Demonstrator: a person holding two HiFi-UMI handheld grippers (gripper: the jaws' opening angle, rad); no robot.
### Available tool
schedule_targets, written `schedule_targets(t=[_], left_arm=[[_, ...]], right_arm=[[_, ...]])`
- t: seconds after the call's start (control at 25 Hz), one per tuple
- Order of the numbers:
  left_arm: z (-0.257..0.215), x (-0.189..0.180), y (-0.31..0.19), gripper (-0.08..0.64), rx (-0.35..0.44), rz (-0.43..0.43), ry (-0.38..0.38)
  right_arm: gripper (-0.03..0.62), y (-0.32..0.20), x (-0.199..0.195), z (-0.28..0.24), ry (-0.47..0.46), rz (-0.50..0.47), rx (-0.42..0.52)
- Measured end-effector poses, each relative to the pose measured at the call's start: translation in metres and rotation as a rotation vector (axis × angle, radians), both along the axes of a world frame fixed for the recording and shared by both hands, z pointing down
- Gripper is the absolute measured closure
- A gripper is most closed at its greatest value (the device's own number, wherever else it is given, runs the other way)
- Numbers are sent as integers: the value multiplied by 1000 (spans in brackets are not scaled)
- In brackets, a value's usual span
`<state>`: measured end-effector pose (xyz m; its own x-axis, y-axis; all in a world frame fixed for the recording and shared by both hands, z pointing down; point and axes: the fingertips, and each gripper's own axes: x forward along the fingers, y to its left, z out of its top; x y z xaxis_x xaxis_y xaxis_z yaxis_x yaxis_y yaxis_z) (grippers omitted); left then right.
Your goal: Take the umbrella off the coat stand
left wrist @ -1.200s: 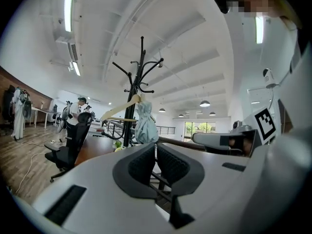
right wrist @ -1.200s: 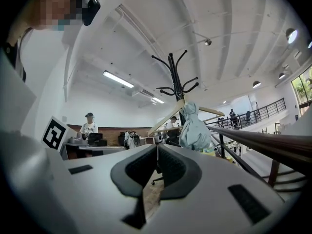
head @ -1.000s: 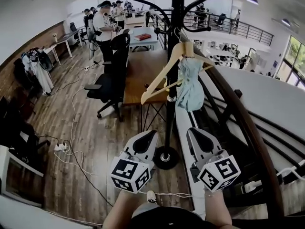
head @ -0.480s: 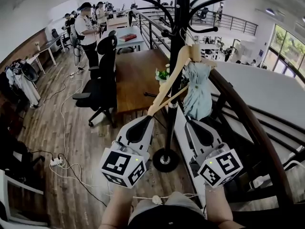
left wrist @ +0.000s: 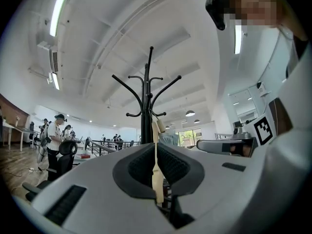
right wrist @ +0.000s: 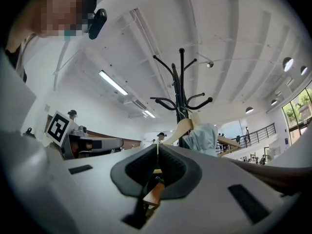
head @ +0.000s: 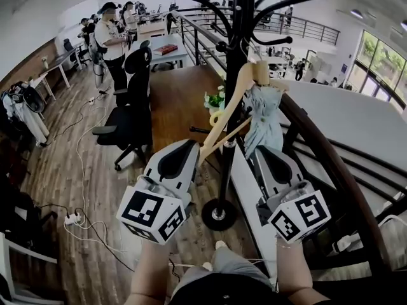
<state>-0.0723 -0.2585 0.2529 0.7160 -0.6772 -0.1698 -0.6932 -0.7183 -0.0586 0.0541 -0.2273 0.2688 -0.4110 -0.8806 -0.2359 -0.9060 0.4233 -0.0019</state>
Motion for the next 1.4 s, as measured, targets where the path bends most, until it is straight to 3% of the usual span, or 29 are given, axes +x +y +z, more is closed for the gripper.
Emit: schedule_targets(t=[0.68, 0.92, 1.2, 1.4], left_arm=[[-36, 4, -70, 537, 61, -38, -45], [-38, 15, -92, 537, 70, -20, -34], [-39, 22, -114, 537, 71, -8, -18], [-37, 29, -126, 537, 68, 7, -21]], right_arm=[[561, -66, 49, -68, 21, 43, 121], [557, -88, 62, -87, 10, -4, 138], [454, -115, 67, -105, 112, -29, 105], [376, -134, 67, -106, 102, -94, 35]])
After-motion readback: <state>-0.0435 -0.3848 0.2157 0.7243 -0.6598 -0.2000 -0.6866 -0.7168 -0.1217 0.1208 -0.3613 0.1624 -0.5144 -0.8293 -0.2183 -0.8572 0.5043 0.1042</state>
